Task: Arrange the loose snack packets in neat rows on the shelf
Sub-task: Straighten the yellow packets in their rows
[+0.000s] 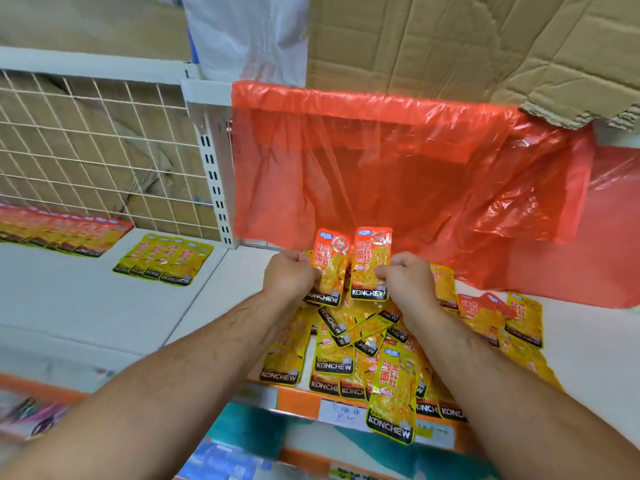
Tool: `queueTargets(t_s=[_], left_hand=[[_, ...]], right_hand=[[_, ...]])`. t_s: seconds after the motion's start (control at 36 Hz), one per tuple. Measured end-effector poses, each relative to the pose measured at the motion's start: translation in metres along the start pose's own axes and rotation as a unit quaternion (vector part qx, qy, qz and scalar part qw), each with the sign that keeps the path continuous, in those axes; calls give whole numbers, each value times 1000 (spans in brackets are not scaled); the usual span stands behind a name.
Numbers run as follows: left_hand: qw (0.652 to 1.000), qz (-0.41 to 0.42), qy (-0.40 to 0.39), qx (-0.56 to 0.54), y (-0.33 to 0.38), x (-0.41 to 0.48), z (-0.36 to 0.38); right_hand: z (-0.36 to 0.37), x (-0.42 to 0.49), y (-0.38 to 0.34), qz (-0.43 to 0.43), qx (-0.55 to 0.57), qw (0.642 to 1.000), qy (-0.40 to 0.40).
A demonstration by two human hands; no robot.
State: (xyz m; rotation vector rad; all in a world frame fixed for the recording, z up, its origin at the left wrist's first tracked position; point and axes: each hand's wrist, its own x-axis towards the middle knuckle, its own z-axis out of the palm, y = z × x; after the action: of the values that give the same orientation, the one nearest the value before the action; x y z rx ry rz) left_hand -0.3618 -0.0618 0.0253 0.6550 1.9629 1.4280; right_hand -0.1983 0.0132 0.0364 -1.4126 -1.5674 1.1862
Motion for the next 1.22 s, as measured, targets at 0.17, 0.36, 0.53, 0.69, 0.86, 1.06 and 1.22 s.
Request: queueTargets(t_s=[0.17, 0.36, 0.53, 0.69, 0.86, 1.06, 1.22], left_hand=[[999, -20, 1, -33, -21, 2, -68], [996, -35, 16, -79, -52, -8, -178], [991, -59, 34, -111, -77, -19, -280], [985, -75, 71, -141, -105, -18, -364], [976, -97, 90, -175, -126, -6, -425], [971, -105, 120, -179, -142, 31, -474], [971, -106, 161, -144, -139, 79, -520]], right_hand=[[58, -34, -15, -40, -42, 995, -82], [150, -88, -35, -63, -80, 989, -112], [241, -137, -51, -43, -64, 982, -170], [320, -173, -65, -55, -67, 974, -211], [380, -190, -81, -56, -66, 961, -262], [450, -179, -98, -56, -67, 944, -318], [515, -155, -118, -59, -45, 929, -362]])
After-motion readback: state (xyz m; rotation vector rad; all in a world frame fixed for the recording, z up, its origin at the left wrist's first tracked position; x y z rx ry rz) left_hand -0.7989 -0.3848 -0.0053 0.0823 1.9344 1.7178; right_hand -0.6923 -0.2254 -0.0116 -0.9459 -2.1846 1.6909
